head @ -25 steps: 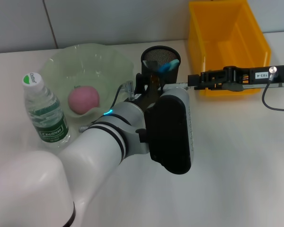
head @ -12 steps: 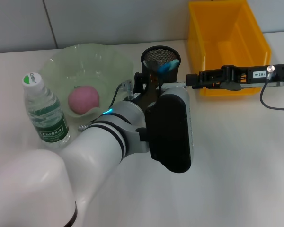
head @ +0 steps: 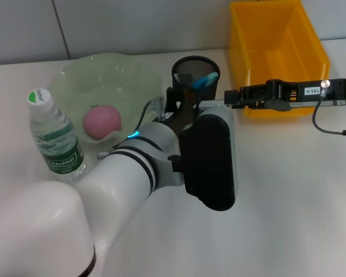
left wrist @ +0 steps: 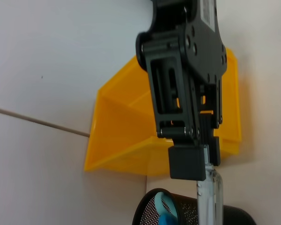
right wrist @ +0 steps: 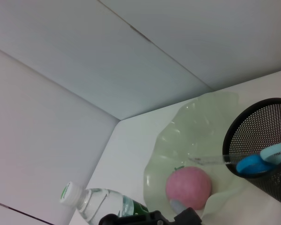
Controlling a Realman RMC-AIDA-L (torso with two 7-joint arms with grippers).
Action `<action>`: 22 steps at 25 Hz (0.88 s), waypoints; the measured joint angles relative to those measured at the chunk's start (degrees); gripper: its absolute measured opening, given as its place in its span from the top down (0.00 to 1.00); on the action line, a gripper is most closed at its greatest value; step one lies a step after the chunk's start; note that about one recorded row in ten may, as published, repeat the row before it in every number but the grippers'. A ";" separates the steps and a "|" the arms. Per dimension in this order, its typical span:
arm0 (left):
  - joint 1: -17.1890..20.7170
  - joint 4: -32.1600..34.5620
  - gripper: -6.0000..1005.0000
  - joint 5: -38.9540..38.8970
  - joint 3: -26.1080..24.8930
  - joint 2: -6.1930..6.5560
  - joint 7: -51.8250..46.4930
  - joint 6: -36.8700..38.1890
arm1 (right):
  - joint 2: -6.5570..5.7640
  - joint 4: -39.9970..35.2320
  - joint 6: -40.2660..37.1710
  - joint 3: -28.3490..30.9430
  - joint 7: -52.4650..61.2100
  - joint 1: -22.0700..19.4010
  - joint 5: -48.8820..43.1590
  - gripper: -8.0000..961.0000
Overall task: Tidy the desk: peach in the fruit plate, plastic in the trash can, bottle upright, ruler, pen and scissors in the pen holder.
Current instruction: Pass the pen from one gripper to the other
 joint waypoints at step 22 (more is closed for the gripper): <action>-0.41 -0.03 0.85 0.05 0.01 0.01 0.00 0.00 | 0.13 0.70 2.57 -2.42 -0.30 0.93 -0.26 0.59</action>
